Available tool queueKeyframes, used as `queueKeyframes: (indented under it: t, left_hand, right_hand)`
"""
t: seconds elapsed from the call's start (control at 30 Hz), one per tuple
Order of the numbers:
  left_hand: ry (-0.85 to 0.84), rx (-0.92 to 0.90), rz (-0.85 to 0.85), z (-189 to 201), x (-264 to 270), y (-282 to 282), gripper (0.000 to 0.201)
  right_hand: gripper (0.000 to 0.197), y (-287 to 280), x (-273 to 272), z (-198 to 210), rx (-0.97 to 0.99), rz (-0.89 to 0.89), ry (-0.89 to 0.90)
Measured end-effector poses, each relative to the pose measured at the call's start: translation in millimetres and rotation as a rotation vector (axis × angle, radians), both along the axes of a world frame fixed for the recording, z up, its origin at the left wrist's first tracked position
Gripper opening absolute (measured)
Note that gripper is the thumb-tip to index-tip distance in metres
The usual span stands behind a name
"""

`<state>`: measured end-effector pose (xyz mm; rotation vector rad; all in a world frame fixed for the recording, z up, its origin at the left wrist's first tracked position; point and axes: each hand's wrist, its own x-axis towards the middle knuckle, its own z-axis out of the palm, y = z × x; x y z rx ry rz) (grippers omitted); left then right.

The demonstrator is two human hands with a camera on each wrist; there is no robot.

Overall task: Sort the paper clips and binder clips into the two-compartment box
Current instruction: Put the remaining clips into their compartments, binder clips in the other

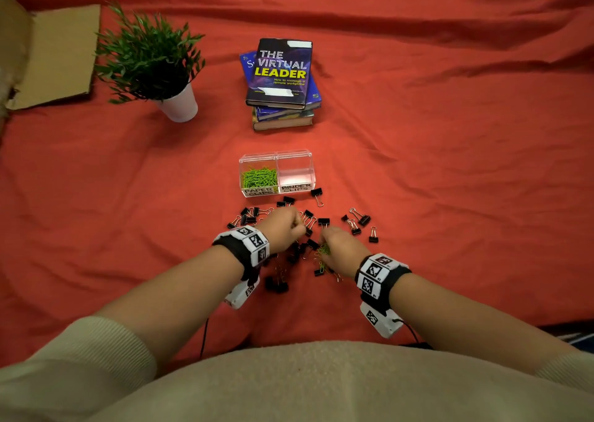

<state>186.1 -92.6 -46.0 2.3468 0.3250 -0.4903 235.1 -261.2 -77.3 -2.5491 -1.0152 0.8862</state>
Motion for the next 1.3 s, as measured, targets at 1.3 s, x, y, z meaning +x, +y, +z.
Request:
queueKeyframes:
  t: [1.3]
  left_hand:
    - [-0.08, 0.242, -0.698, -26, -52, -14, 0.053]
  right_hand:
    - [0.037, 170, 71, 65, 0.066, 0.213, -0.008]
